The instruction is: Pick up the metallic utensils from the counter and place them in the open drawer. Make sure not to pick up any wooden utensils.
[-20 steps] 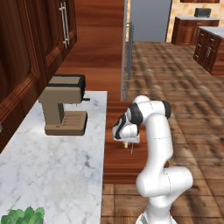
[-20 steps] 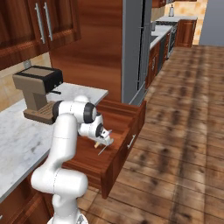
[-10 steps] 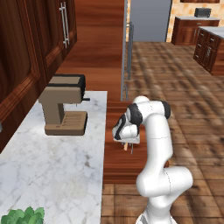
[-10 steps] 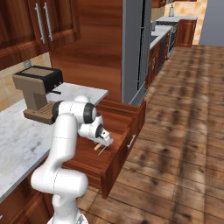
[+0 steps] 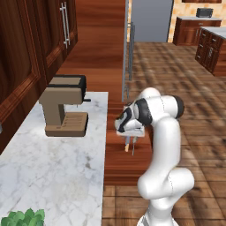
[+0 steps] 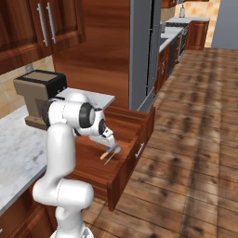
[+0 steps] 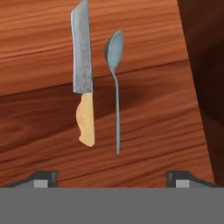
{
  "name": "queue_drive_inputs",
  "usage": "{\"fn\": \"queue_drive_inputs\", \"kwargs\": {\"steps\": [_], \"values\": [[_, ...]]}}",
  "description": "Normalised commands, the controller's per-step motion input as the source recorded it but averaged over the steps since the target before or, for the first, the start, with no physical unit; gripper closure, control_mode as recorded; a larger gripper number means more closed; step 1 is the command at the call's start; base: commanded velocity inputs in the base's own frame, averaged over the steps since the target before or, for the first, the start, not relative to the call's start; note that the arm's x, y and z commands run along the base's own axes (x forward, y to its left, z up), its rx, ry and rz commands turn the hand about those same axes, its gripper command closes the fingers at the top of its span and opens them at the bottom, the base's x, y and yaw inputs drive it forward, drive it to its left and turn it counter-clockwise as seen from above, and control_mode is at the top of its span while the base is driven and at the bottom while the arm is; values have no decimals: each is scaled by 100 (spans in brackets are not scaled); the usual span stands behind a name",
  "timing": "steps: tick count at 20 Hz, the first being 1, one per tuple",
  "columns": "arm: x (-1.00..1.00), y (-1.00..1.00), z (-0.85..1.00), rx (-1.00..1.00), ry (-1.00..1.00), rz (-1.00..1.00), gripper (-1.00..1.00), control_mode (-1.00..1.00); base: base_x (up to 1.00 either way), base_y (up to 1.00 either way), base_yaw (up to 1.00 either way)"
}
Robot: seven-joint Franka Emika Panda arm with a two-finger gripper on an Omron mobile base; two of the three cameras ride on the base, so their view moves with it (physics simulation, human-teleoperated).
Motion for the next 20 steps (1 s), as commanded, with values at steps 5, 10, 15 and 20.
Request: {"fn": "queue_drive_inputs", "kwargs": {"steps": [5, 10, 15, 20], "values": [[-53, -24, 100, 3, 0, 0, -100, -100, 0, 0, 0], [-5, -24, 100, 1, 3, 0, -100, -100, 0, 0, 0], [-14, 0, 100, 0, 2, 0, -100, -100, 0, 0, 0], [-76, 0, 100, 0, -23, 0, -100, -100, 0, 0, 0]]}}
